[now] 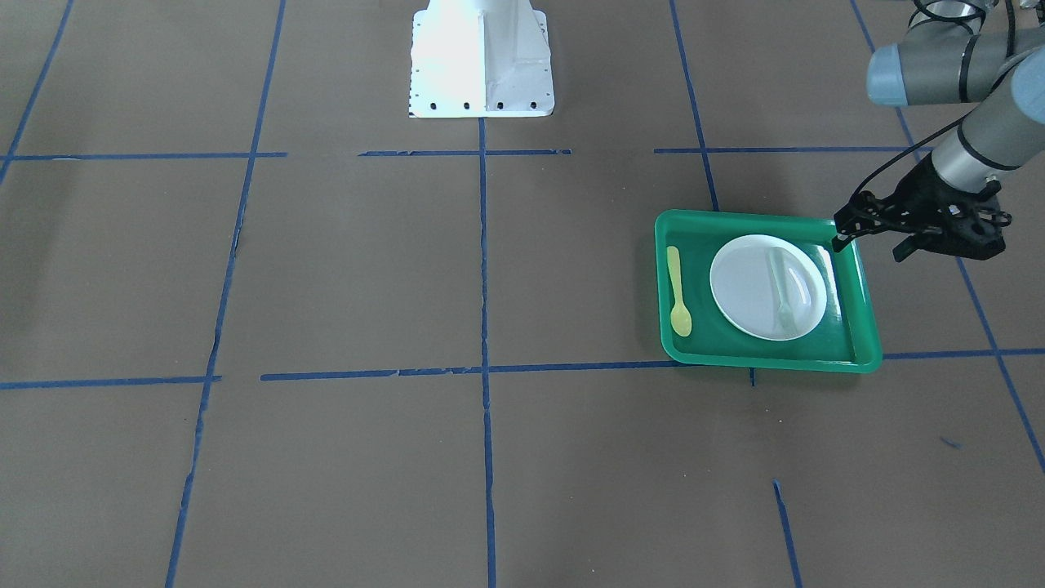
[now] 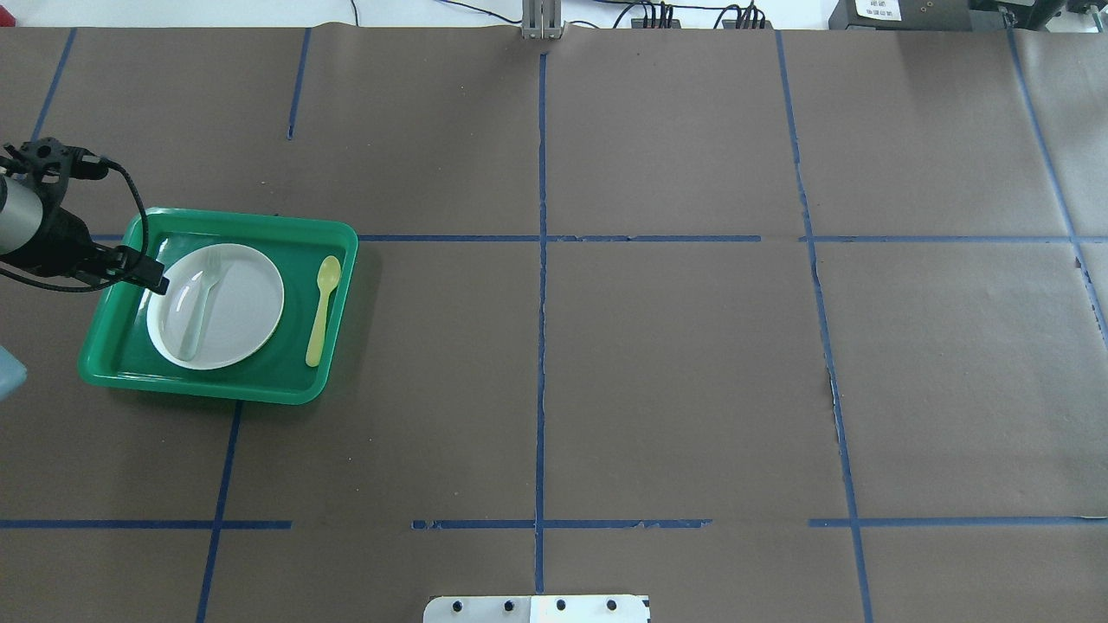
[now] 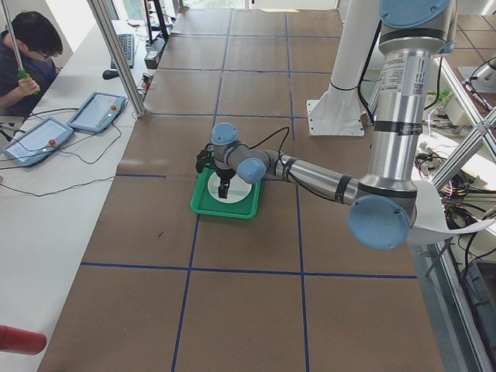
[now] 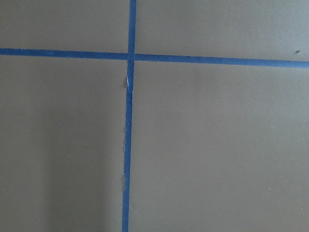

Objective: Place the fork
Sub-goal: 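Move the left gripper over the pale green fork on the white plate, then lower the left gripper and close it on the fork handle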

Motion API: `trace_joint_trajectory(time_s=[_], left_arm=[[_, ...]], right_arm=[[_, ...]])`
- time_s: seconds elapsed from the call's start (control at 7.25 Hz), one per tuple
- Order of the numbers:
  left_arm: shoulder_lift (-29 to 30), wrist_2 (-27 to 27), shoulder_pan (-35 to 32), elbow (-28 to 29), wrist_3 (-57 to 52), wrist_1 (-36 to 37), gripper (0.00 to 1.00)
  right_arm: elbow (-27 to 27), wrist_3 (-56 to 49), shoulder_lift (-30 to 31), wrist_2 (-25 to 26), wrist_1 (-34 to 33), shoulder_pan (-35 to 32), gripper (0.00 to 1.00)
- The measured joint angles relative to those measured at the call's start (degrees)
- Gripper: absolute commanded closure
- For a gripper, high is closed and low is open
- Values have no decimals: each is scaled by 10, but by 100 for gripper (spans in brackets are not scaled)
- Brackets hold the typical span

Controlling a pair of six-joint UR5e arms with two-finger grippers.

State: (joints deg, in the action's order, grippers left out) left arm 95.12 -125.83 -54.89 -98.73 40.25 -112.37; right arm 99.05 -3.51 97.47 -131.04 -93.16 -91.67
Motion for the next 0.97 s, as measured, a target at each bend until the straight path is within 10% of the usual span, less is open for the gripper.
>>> trace_joint_trajectory(time_s=[0.97], left_arm=[[26, 10, 60, 41, 32, -2, 13]], right_arm=[[0, 0, 0, 0, 0, 0, 0]])
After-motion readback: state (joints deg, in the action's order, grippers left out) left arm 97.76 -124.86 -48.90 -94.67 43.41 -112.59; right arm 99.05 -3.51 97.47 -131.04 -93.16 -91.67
